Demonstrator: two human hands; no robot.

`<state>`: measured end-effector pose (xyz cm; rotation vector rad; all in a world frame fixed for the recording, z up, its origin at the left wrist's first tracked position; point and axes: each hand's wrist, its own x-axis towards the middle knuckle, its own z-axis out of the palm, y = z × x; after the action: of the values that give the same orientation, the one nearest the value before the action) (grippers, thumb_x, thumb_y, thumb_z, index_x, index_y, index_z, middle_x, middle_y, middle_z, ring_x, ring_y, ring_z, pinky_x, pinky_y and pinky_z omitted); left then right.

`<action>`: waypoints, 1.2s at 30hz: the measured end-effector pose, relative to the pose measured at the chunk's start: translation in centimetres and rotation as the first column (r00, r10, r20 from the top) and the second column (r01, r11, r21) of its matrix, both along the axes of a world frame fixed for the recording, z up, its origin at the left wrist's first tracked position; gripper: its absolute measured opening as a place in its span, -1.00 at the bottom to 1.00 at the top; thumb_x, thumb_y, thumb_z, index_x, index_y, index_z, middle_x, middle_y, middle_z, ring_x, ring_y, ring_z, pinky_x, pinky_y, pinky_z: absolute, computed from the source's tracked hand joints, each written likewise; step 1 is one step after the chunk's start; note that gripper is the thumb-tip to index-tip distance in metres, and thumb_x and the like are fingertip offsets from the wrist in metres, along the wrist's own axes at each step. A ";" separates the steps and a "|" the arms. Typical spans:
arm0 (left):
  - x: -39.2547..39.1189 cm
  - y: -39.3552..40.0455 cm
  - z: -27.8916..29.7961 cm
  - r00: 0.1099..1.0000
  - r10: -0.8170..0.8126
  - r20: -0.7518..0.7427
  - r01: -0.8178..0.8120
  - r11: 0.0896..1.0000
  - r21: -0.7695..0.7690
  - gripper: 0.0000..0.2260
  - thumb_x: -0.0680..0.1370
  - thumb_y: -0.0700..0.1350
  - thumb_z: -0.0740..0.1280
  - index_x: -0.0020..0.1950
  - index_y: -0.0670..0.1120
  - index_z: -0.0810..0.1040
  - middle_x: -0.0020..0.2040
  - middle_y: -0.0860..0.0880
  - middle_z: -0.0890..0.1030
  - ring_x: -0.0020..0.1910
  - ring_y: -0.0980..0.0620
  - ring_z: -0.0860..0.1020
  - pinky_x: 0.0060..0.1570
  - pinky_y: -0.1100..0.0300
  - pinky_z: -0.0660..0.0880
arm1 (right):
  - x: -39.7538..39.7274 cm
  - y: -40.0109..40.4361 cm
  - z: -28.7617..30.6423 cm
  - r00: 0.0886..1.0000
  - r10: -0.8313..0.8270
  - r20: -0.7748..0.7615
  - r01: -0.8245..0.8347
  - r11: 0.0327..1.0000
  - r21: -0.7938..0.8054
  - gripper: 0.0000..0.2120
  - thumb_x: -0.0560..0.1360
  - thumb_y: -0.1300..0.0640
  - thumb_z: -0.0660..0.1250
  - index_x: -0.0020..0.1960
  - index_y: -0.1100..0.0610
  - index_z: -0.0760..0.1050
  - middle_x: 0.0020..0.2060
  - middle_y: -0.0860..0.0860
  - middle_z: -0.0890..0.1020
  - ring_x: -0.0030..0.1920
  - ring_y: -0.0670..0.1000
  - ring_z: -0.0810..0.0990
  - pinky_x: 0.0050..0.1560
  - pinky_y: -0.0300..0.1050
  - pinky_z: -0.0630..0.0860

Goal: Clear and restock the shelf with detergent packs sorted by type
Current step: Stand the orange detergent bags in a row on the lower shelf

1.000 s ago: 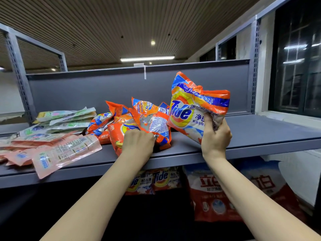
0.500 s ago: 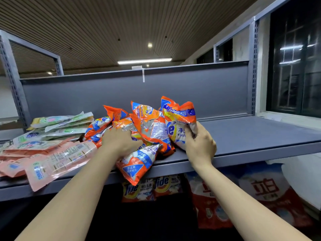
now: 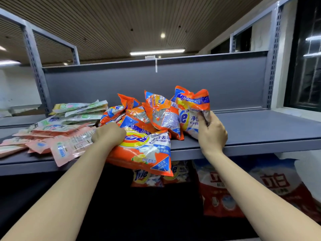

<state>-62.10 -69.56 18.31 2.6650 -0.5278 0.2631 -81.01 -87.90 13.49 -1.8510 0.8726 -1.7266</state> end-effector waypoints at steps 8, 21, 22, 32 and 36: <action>-4.8 1.7 -3.6 0.972 0.083 0.221 0.050 0.841 -0.539 -0.71 0.64 0.01 0.07 0.16 -0.07 0.52 0.08 -0.22 0.58 0.08 -0.28 0.49 -0.06 0.01 0.32 | -4.3 2.2 0.0 0.986 -0.061 0.158 0.052 0.997 0.063 -0.65 0.59 -0.12 0.19 -0.05 0.17 0.53 -0.13 0.13 0.65 -0.10 0.18 0.57 -0.21 -0.13 0.26; -10.4 3.0 -15.4 0.960 0.205 0.193 0.044 0.569 -0.821 -0.72 0.63 -0.01 0.12 -0.11 -0.18 0.45 -0.20 -0.24 0.58 -0.17 -0.29 0.52 -0.25 0.09 0.27 | -11.6 2.6 -3.7 0.846 0.151 0.512 -0.159 0.987 -0.028 -0.78 0.54 0.07 0.23 -0.27 0.06 0.44 -0.43 -0.19 0.51 -0.38 -0.26 0.44 -0.26 -0.29 0.41; -10.4 2.8 -16.6 0.968 0.198 0.157 0.018 0.565 -0.825 -0.71 0.64 0.00 0.12 -0.13 -0.18 0.43 -0.23 -0.20 0.56 -0.20 -0.26 0.52 -0.26 0.11 0.27 | -11.9 2.5 -3.9 0.825 0.189 0.533 -0.209 0.978 -0.023 -0.78 0.54 0.11 0.22 -0.29 0.02 0.42 -0.46 -0.20 0.53 -0.37 -0.26 0.46 -0.26 -0.30 0.42; -8.2 0.3 -25.3 0.969 0.192 -0.158 -0.243 0.588 -0.771 -0.64 0.58 0.19 0.02 -0.22 0.03 0.44 -0.21 -0.19 0.53 0.04 -0.29 0.45 0.13 -0.13 0.36 | -10.6 0.6 -12.1 0.934 0.289 -0.211 -0.263 0.954 0.143 -0.74 0.39 -0.20 0.22 -0.25 -0.03 0.49 -0.45 -0.04 0.54 -0.34 -0.02 0.48 -0.21 0.00 0.43; -4.9 0.2 -27.1 0.914 0.184 -0.362 -0.406 0.435 -0.804 -0.63 0.59 0.07 0.09 0.26 -0.11 0.46 0.12 -0.20 0.54 0.17 -0.26 0.43 0.16 -0.10 0.39 | -7.8 0.7 -16.4 0.792 0.322 -0.518 -0.216 0.942 0.256 -0.73 0.56 0.00 0.21 -0.31 -0.01 0.36 -0.42 -0.01 0.50 -0.29 0.11 0.48 -0.31 -0.05 0.34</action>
<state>-67.00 -69.40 -8.80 1.6856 0.1789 0.2360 -88.82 -87.16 -2.87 -2.2537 0.8784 -0.8993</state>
